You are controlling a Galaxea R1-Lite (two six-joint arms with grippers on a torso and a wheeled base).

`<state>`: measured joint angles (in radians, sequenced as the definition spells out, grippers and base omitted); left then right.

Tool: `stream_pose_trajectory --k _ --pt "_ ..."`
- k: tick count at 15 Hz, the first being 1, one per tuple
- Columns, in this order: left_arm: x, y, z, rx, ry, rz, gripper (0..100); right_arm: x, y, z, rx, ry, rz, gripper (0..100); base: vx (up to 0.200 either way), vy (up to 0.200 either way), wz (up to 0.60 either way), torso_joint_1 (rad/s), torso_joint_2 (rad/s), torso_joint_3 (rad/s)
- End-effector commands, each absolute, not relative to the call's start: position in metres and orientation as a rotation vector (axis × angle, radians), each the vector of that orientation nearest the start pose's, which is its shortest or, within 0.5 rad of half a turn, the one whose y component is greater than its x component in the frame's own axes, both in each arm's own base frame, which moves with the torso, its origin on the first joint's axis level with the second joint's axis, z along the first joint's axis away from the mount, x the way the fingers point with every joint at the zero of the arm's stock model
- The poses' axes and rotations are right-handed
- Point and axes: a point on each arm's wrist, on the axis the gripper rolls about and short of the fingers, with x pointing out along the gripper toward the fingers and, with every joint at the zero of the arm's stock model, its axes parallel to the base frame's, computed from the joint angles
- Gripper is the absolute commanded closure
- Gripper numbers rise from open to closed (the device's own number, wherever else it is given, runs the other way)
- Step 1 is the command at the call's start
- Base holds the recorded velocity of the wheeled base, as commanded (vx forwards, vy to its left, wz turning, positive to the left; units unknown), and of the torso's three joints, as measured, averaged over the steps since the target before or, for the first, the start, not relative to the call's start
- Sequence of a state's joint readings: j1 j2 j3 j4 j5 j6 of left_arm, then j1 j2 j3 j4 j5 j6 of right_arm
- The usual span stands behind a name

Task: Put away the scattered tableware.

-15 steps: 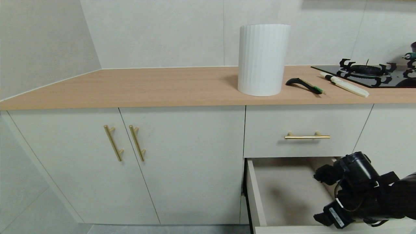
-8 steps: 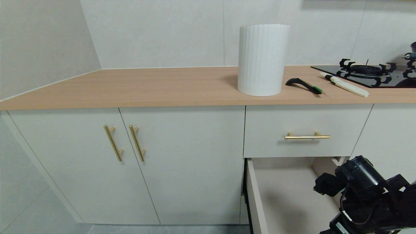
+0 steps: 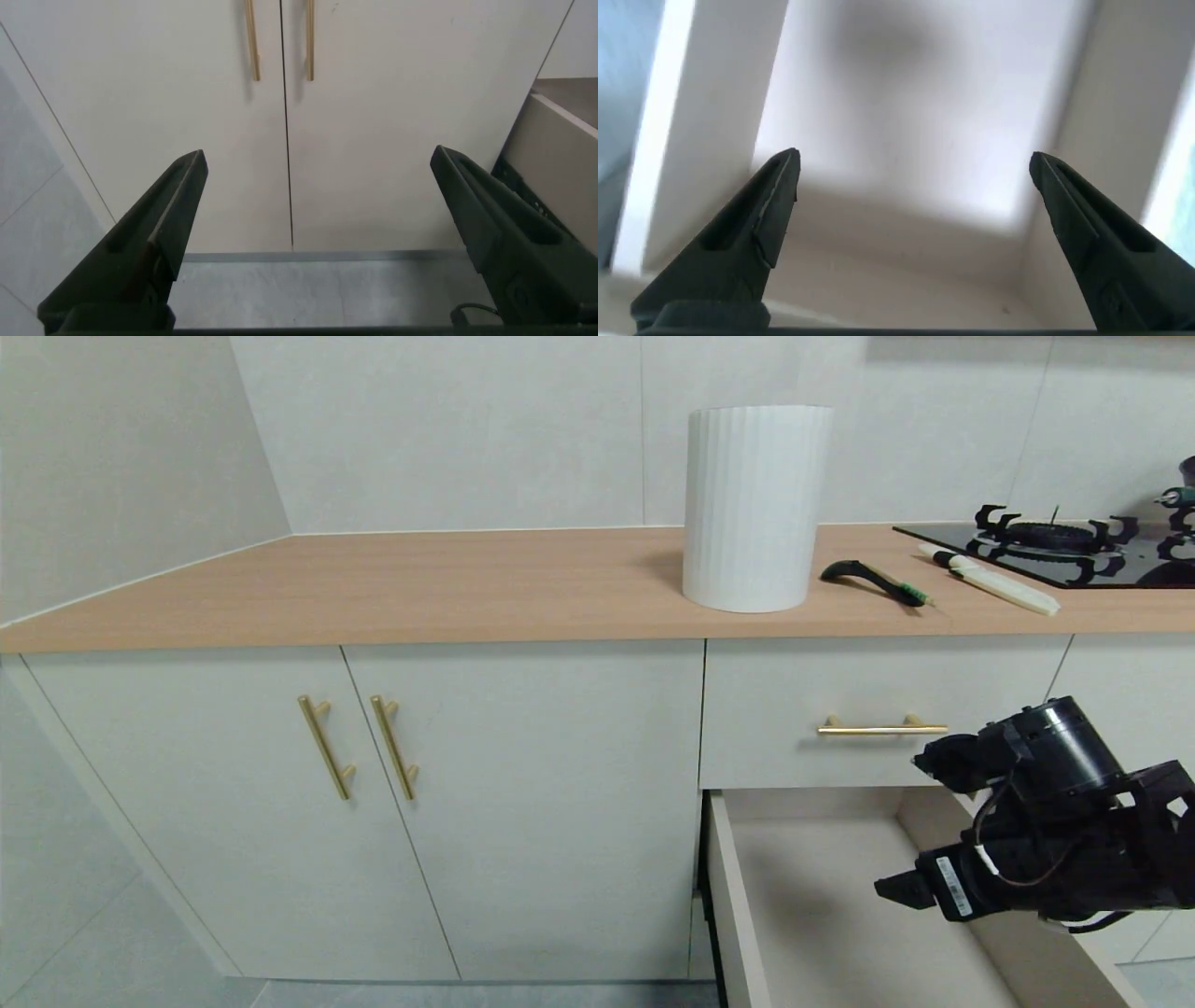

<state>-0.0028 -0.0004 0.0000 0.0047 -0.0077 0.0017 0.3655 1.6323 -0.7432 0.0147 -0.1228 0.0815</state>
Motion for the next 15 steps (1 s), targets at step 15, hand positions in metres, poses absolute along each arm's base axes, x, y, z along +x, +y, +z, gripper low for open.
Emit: stream_pose_trajectory --k 15 --pt "-0.0228 -0.0001 0.0750 0.002 0.005 -0.011 0 0.2332 0.0826 0.1464 -0.104 0.770 0.189 0 0.000 0.000 0.00 0.083 -0.26 -0.182"
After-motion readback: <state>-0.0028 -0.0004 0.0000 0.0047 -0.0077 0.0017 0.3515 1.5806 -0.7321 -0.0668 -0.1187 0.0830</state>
